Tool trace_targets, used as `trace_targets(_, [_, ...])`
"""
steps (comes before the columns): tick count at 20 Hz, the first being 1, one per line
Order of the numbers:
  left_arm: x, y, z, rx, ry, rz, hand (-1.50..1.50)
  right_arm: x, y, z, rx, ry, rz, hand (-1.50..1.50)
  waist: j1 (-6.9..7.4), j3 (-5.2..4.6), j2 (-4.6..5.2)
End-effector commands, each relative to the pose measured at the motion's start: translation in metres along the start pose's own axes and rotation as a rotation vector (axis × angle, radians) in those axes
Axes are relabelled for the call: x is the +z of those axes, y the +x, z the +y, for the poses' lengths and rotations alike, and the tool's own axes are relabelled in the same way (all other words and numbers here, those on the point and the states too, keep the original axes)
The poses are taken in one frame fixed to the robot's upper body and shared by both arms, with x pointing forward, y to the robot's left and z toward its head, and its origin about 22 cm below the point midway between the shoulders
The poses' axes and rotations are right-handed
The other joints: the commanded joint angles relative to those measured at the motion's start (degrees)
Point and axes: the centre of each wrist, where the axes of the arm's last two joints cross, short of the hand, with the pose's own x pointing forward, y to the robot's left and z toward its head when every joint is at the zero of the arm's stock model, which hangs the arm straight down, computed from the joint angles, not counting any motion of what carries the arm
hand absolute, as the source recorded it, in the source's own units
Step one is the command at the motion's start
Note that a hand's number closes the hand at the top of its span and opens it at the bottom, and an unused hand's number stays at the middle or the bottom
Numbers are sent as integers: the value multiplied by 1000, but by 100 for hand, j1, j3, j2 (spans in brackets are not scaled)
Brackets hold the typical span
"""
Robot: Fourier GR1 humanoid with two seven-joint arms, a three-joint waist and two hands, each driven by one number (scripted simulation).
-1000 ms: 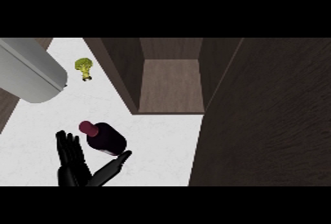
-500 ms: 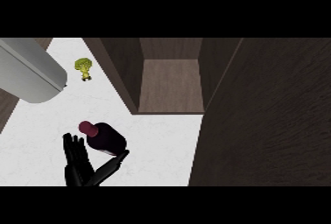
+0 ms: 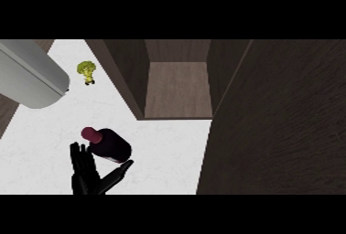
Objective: Pick up the wine, place it into the cabinet and close the cabinet
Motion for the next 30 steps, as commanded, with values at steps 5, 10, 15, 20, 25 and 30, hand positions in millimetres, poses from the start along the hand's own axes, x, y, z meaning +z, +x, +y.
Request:
trace_targets(5, [-18,-25,3,-6,-22,-7,-150,30,7,-3,-53,27,17,-150,-6,1,13])
trace_targets(10, [-22,-23,-9,88,-18,2,150,14,-5,-7,-44,13,26,-150,30,3,18])
trace_targets(15, [-31,-26,-15,27,-115,-59,150,29,2,7,-47,25,26,-150,6,1,7])
trace_targets(20, [-27,-23,-31,-133,-225,-199,150,14,-3,0,-47,31,23,-150,20,9,5])
trace_targets(25, [-33,-23,-42,-137,-191,-259,150,25,-1,0,-48,38,33,-150,23,5,5])
trace_targets(30, [-73,4,-46,-119,-600,-226,150,9,1,-1,-49,36,25,-150,-68,5,-7])
